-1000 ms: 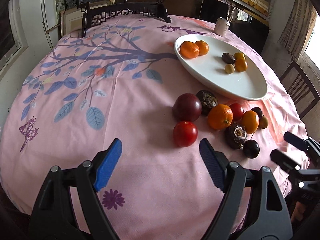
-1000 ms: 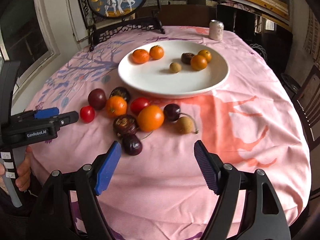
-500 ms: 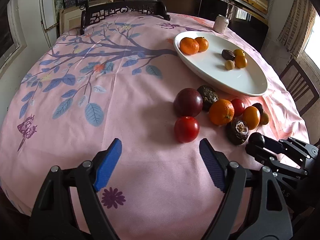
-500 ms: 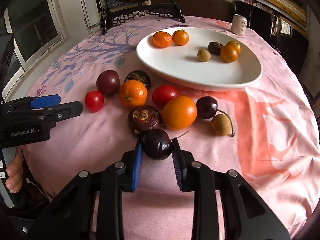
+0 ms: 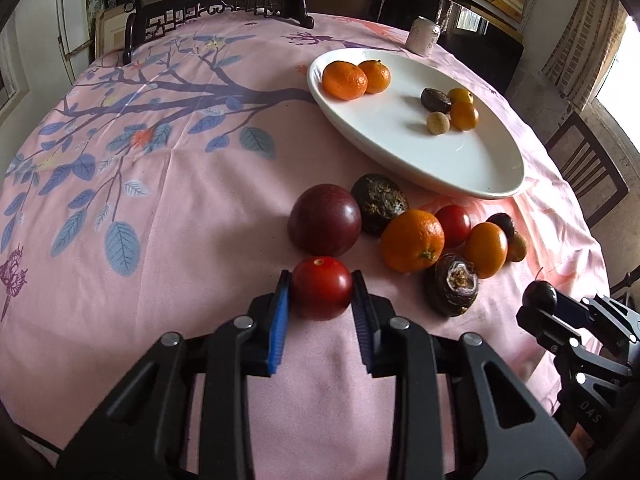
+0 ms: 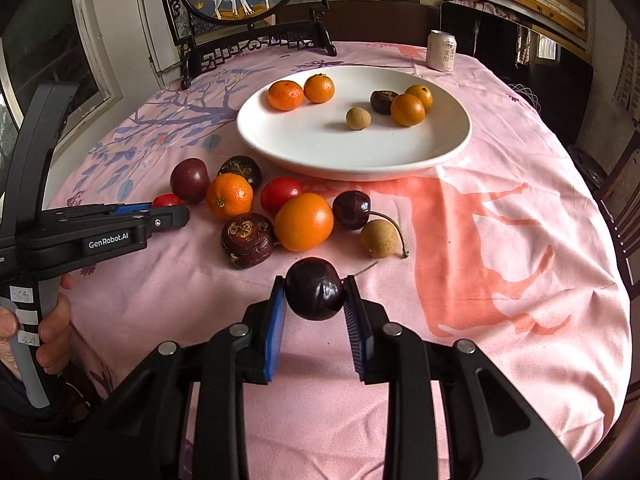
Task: Organize fruits
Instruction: 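Grasp a dark purple plum with the right gripper while the left grasps a red tomato, then lower the plum and tomato onto the white plate and open both grippers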
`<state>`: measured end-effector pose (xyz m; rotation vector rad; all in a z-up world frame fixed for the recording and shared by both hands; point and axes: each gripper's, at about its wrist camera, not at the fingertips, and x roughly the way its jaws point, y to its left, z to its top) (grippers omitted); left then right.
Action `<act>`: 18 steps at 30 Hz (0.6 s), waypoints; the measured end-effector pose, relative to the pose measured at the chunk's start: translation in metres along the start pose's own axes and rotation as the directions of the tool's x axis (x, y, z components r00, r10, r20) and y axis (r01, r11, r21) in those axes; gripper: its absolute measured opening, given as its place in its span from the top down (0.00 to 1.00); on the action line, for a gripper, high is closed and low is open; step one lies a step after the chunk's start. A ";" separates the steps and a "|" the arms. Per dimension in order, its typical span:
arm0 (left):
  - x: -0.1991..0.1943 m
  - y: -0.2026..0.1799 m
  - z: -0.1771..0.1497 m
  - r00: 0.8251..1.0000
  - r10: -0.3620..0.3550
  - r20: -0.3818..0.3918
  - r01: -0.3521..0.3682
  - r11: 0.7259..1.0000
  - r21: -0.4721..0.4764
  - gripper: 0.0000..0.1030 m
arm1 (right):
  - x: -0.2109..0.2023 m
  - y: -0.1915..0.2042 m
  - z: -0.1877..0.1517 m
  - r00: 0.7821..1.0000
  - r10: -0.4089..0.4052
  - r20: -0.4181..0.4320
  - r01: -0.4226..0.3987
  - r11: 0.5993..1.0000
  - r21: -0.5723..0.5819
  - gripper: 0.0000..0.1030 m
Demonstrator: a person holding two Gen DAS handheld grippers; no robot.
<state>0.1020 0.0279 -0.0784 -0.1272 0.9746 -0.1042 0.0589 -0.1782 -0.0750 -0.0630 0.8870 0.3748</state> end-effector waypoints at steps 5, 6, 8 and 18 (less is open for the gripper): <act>-0.017 -0.002 -0.002 1.000 -0.008 0.030 0.008 1.000 -0.004 0.72 | -0.003 -0.005 -0.001 1.000 0.007 0.009 -0.008 1.000 0.016 0.72; -0.020 -0.003 -0.002 0.999 -0.009 0.033 0.009 1.000 -0.001 0.72 | -0.003 -0.006 -0.001 1.000 0.009 0.010 -0.010 1.000 0.019 0.72; -0.025 -0.007 -0.002 0.999 -0.016 0.035 0.016 1.000 0.006 0.72 | -0.004 -0.008 -0.001 1.000 0.012 0.011 -0.012 1.000 0.025 0.72; -0.034 -0.036 0.037 0.999 -0.043 0.031 0.039 0.993 0.110 0.71 | -0.016 -0.025 0.023 0.998 -0.015 0.055 0.014 1.000 0.019 0.72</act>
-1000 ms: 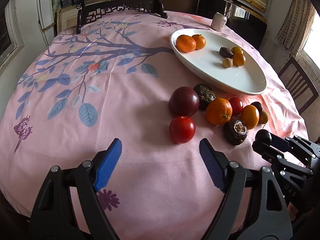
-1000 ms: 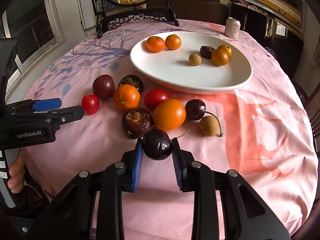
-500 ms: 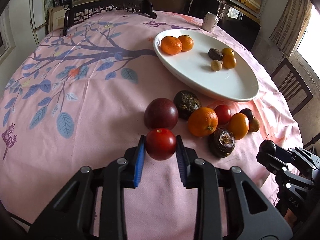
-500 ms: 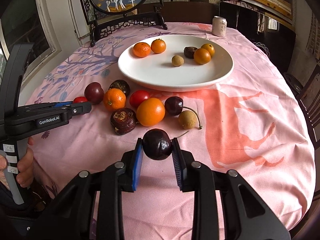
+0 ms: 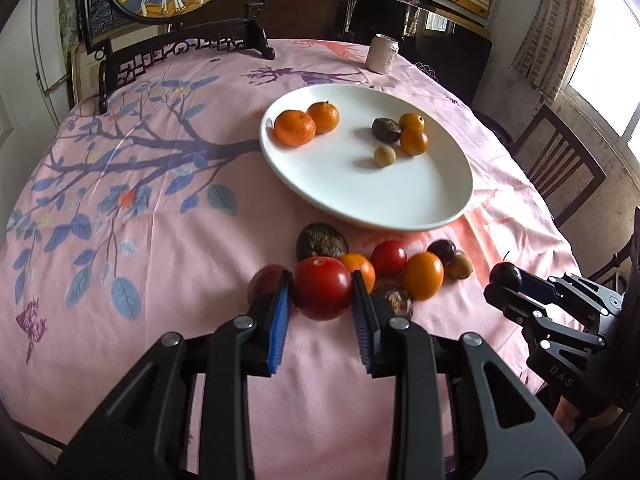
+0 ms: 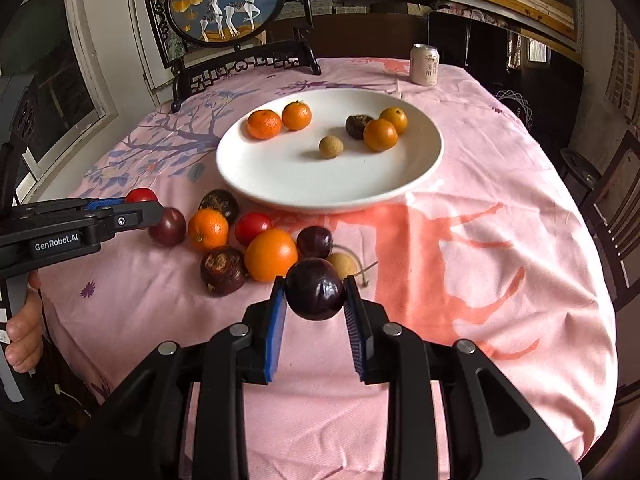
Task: Organize fruits
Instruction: 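Lower the plum and tomato onto the white plate and open both grippers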
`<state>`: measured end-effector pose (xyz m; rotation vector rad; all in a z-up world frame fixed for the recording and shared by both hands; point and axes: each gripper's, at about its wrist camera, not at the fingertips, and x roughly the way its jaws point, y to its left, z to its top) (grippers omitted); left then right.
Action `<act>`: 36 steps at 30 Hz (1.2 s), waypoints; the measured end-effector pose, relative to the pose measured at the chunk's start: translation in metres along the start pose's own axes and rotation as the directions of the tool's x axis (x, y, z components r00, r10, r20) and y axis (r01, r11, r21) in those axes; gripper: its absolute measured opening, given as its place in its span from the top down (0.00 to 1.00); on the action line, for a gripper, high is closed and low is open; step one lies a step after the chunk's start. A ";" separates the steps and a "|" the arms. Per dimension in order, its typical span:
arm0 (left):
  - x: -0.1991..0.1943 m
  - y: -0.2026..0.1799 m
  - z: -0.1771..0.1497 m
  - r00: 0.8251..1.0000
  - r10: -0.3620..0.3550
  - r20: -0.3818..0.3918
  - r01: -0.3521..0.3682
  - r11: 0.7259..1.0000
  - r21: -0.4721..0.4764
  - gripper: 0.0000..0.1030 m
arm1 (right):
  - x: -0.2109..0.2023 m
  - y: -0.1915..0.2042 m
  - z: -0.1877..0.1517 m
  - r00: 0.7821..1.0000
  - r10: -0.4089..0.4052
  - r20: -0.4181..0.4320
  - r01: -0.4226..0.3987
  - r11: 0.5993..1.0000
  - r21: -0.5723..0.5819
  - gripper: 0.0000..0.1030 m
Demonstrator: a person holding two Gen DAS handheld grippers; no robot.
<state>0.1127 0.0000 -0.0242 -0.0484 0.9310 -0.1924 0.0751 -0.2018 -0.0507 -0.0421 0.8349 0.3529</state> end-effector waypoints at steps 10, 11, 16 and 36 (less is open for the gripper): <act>0.091 -0.024 0.136 0.998 0.031 -0.058 -0.031 0.999 0.007 0.71 | 0.066 -0.056 0.106 0.993 -0.121 0.000 0.121 0.992 -0.035 0.72; 0.102 -0.030 0.143 0.997 0.042 -0.068 -0.041 0.999 0.017 0.71 | 0.077 -0.062 0.111 0.993 -0.117 -0.024 0.116 0.993 -0.035 0.72; 0.146 -0.043 0.161 0.990 0.044 -0.135 -0.042 0.999 0.016 0.71 | 0.109 -0.079 0.124 0.989 -0.122 -0.077 0.119 0.992 -0.047 0.72; 0.015 -0.020 0.075 0.997 -0.027 0.068 0.026 1.000 0.009 0.46 | 0.013 -0.060 0.062 0.990 -0.128 0.056 0.129 0.992 -0.006 0.45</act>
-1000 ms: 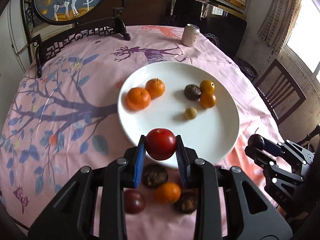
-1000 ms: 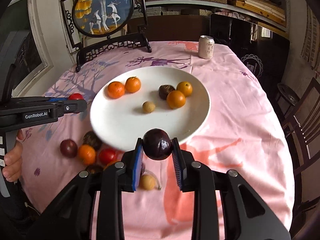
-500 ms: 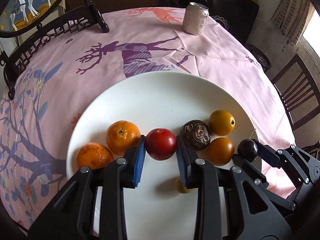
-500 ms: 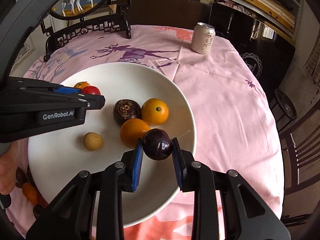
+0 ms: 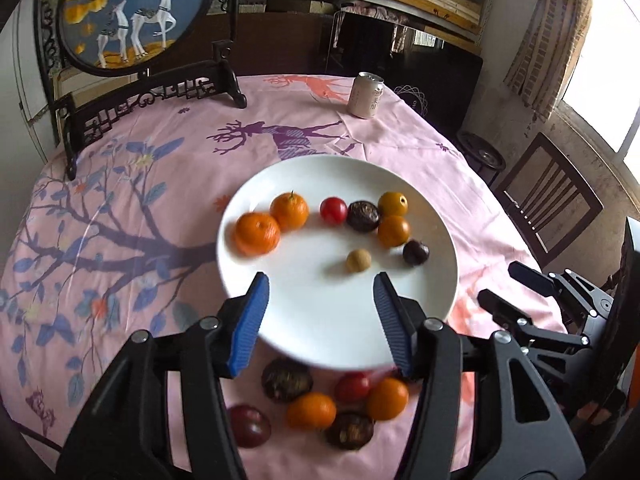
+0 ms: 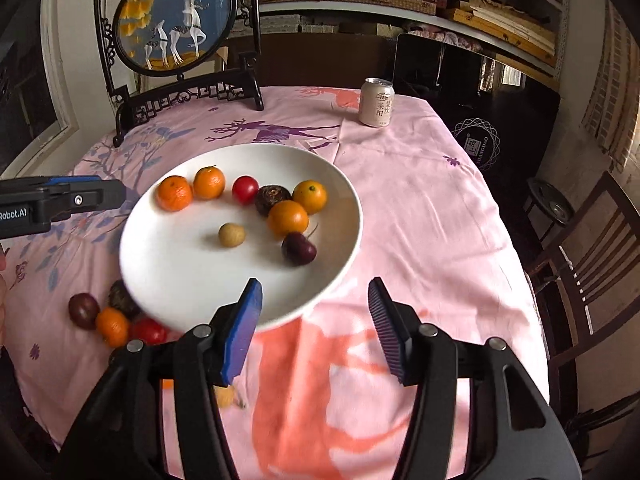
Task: Organize fruits
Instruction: 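Lower the plum and tomato onto the white plate and open both grippers, then grasp a small brown round fruit with the right gripper while the left grasps a dark patterned fruit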
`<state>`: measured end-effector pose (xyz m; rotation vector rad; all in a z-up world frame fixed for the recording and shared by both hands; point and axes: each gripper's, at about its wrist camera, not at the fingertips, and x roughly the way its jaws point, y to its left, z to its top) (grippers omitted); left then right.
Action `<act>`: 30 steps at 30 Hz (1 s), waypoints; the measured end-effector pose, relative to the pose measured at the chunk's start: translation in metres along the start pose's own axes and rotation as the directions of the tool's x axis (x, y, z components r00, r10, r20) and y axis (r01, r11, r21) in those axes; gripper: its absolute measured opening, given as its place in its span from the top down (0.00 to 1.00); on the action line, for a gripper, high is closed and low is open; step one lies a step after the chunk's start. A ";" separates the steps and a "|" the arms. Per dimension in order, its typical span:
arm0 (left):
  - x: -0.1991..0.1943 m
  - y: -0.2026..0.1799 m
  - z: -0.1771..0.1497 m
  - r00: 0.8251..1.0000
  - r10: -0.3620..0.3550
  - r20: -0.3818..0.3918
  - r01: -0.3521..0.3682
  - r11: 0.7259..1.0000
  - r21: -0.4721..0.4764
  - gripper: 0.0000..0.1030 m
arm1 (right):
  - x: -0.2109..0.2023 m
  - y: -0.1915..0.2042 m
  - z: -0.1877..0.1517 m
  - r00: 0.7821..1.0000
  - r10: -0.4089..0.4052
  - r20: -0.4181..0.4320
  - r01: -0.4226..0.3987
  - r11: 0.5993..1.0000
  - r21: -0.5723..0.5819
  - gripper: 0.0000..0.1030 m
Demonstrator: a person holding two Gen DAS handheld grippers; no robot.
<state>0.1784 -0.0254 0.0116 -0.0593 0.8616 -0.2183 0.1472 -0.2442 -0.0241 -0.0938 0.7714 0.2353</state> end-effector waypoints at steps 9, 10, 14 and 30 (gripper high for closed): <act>-0.029 0.033 -0.102 0.999 0.035 -0.025 -0.036 0.997 -0.066 0.45 | -0.049 0.031 -0.064 0.998 0.069 0.013 -0.070 0.996 0.054 0.44; -0.029 0.033 -0.108 0.999 0.040 -0.032 -0.042 0.997 -0.068 0.45 | -0.049 0.036 -0.065 0.998 0.069 0.010 -0.069 0.997 0.044 0.44; -0.028 0.033 -0.125 0.998 0.038 -0.058 -0.042 0.997 -0.069 0.45 | -0.037 0.045 -0.068 0.997 0.075 -0.022 -0.074 0.997 0.036 0.44; -0.019 0.009 -0.139 0.993 -0.009 -0.115 0.006 1.000 -0.027 0.45 | 0.036 0.059 -0.064 0.988 0.109 -0.112 -0.112 0.994 -0.019 0.74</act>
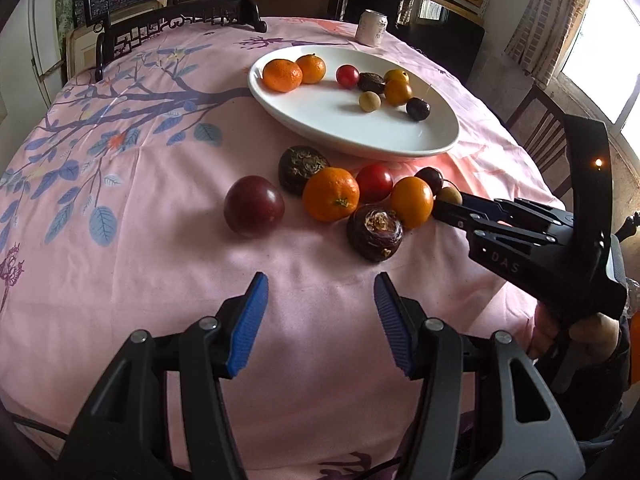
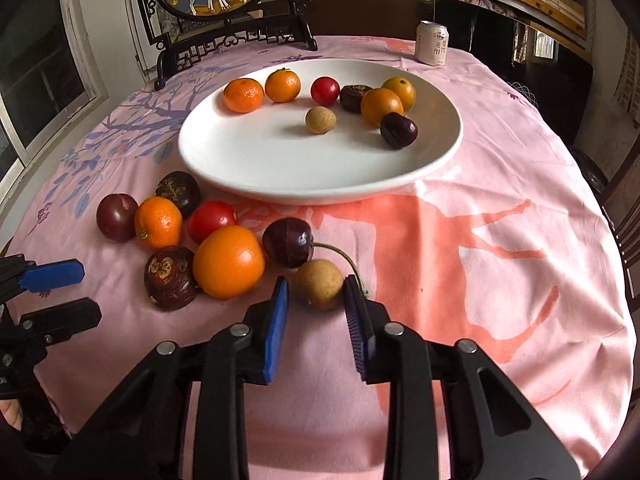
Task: Organize fruits
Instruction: 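Grasp a small brown round fruit with the right gripper while the left grasps a dark patterned fruit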
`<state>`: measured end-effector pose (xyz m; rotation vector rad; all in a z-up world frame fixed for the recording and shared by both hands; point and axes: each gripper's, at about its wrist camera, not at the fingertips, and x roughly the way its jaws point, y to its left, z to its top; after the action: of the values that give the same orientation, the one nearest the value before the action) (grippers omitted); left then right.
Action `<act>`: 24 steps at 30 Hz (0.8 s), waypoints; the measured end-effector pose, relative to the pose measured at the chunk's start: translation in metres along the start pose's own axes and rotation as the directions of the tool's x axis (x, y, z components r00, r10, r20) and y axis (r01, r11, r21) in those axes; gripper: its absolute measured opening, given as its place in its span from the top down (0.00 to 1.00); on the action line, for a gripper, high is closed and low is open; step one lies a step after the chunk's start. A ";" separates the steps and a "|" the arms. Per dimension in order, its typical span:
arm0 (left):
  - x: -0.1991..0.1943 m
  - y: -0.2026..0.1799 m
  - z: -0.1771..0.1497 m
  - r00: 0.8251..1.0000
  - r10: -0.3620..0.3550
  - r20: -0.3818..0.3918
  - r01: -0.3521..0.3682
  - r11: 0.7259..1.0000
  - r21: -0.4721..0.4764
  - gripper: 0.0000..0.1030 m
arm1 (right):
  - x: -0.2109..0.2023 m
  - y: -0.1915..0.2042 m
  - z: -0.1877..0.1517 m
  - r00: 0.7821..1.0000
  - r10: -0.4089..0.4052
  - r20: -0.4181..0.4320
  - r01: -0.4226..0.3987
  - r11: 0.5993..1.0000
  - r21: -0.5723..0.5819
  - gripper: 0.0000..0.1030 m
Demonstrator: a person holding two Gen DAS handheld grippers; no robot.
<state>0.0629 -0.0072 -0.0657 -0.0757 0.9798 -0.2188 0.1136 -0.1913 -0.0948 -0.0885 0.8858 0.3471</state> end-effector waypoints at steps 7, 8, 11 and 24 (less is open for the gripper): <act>0.014 -0.014 0.006 0.999 -0.026 -0.031 0.026 1.000 0.007 0.45 | -0.015 -0.002 0.000 1.000 -0.010 0.029 0.011 1.000 -0.012 0.76; 0.017 -0.017 0.007 0.999 -0.029 -0.035 0.030 0.999 0.012 0.45 | -0.021 -0.003 -0.003 0.999 -0.014 0.035 0.014 1.000 -0.009 0.76; 0.027 -0.028 0.010 0.998 -0.023 -0.051 0.025 0.999 0.031 0.45 | -0.037 -0.013 -0.014 0.999 -0.023 0.048 0.023 1.000 0.015 0.76; 0.052 -0.049 0.029 0.998 0.059 -0.026 -0.057 0.996 0.067 0.62 | -0.072 -0.047 -0.033 0.995 0.001 0.102 -0.014 0.991 0.130 0.76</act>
<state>0.1074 -0.0669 -0.0838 0.0163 1.0006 -0.1992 0.0629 -0.2611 -0.0636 0.0531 0.8057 0.2973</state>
